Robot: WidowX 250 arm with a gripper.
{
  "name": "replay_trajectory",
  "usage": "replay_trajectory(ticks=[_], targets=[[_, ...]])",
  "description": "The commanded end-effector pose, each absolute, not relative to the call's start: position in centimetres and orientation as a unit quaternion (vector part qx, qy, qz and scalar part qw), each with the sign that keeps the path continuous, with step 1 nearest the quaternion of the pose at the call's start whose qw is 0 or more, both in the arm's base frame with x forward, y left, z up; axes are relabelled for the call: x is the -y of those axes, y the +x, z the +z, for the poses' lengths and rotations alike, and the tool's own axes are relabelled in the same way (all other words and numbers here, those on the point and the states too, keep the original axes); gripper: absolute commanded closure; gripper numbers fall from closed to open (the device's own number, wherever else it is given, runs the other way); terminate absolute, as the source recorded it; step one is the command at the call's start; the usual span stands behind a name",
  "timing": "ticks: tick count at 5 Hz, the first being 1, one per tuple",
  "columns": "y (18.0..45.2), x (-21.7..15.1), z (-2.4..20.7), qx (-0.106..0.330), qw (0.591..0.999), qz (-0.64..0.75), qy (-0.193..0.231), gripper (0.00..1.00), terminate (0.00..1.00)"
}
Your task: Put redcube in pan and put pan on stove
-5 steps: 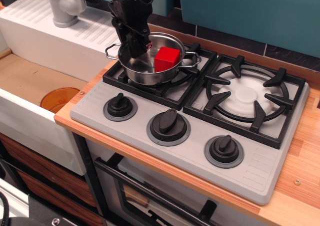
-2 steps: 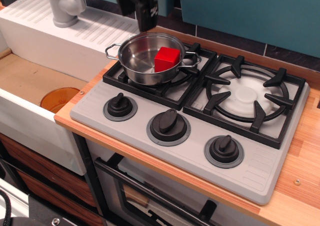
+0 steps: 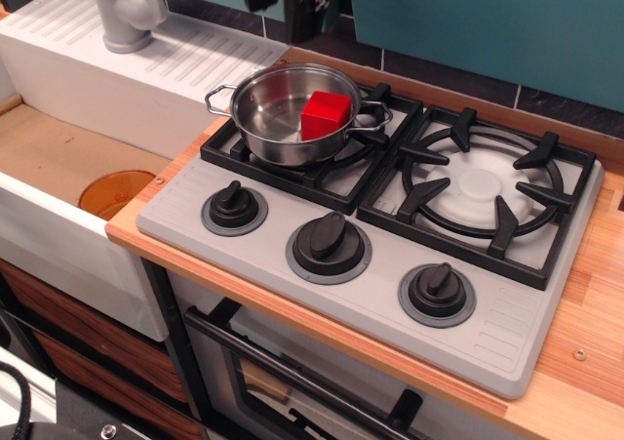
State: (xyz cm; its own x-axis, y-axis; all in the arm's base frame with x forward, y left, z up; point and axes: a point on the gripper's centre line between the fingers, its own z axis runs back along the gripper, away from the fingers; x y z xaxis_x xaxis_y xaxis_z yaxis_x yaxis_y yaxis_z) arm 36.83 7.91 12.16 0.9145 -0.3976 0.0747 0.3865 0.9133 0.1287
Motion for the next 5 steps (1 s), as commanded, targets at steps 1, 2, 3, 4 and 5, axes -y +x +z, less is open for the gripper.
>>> replay_trajectory(ticks=[1, 2, 3, 4, 5], targets=[[35.4, -5.0, 16.0, 0.083, 0.977, -0.179, 0.077, 0.00, 0.00], [34.8, -4.4, 16.2, 0.075, 0.979, -0.170, 0.080, 0.00, 0.00], [34.7, -3.8, 16.4, 0.053, 0.981, -0.173, 0.066, 0.00, 0.00], [35.1, -3.7, 15.8, 0.055, 0.980, -0.178, 0.064, 0.00, 0.00], [35.2, -3.5, 15.4, 0.051, 0.978, -0.184, 0.079, 0.00, 1.00]])
